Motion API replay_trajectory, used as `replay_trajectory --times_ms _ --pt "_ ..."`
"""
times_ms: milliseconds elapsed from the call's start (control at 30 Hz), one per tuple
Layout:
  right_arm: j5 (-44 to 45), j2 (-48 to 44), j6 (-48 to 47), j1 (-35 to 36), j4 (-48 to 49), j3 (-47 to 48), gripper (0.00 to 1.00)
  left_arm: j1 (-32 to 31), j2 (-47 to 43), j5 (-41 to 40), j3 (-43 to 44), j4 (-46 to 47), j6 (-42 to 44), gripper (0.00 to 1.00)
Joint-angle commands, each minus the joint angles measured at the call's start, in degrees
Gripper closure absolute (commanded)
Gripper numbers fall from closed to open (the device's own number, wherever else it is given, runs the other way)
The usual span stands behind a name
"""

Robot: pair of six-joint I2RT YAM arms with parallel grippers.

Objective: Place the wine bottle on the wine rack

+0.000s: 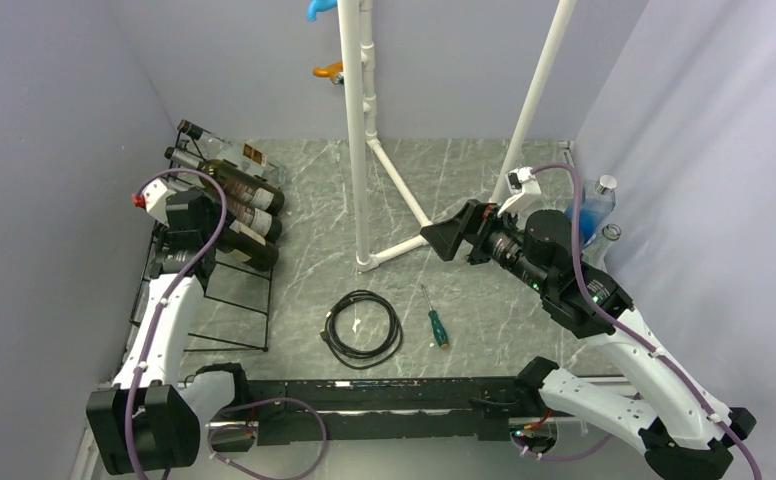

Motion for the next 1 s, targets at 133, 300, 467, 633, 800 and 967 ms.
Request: replay_trajectory --times_ms 133,300,467,633,800,967 --pt "-0.9 -0.5 1.5 0.0 3.4 -1.1 0.01 1.6 1.2 2.8 0.6 4.3 -4.5 1.0" --pt "-0.8 -0.3 1.2 0.0 2.7 -0.2 0.01 2.9 3.7 3.5 1.7 -0.3 -8.2 0.98" --pt "0.2 -1.2 1.3 0.0 2.4 -0.8 0.01 4.6 7.4 3.9 5.0 -6.5 -10.9 0.75" --pt "-0.3 -0.9 1.9 0.0 2.8 -1.1 0.01 5.4 9.1 5.5 6.6 -9.2 -11.4 0.42" --pt "-0.8 -0.1 2.2 0.0 2.8 -0.6 0.01 5.4 8.2 5.9 6.6 -9.1 -11.3 0.19" --pt "-1.0 0.8 2.3 0.0 2.1 0.3 0.01 5.5 6.6 6.2 7.3 -9.9 -10.8 0.0"
